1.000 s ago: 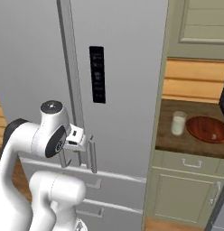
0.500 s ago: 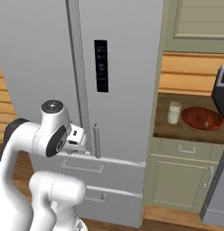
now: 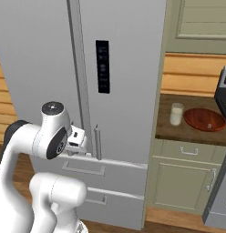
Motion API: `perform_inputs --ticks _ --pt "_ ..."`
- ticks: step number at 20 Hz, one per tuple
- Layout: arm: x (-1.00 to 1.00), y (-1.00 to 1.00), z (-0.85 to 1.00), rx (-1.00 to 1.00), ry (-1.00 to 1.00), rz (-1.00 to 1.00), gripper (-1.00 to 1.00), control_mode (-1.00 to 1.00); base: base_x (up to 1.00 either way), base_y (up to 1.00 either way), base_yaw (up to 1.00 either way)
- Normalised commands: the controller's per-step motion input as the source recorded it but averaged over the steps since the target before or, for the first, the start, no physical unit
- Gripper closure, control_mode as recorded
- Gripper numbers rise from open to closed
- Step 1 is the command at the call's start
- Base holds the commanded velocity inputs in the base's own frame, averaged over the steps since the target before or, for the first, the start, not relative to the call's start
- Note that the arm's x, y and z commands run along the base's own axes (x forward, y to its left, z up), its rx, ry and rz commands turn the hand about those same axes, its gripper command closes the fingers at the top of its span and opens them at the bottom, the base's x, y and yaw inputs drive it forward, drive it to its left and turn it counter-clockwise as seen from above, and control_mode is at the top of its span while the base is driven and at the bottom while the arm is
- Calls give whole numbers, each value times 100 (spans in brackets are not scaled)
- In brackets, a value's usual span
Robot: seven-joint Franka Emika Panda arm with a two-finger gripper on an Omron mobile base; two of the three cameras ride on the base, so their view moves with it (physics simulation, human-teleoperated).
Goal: Grab a lemon wedge from the fridge and one ice cube from the ice bowl, and put them in the glass of lemonade.
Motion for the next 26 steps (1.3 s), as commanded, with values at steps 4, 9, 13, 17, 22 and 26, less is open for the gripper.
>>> perform_inputs --ticks 4,9,13,17,22,26 --pt "0 0 0 0 0 0 -100 100 -27 6 0" --pt "0 0 0 0 0 0 -100 100 0 0 0" --pt "1 0 -3 0 -3 0 -100 -100 0 0 0" --pt "41 0 -15 -1 -8 0 -100 -100 0 0 0" --pt "76 -6 -30 0 -10 1 -100 -100 0 0 0" --pt "77 -25 -56 -1 -5 0 -100 -100 0 0 0"
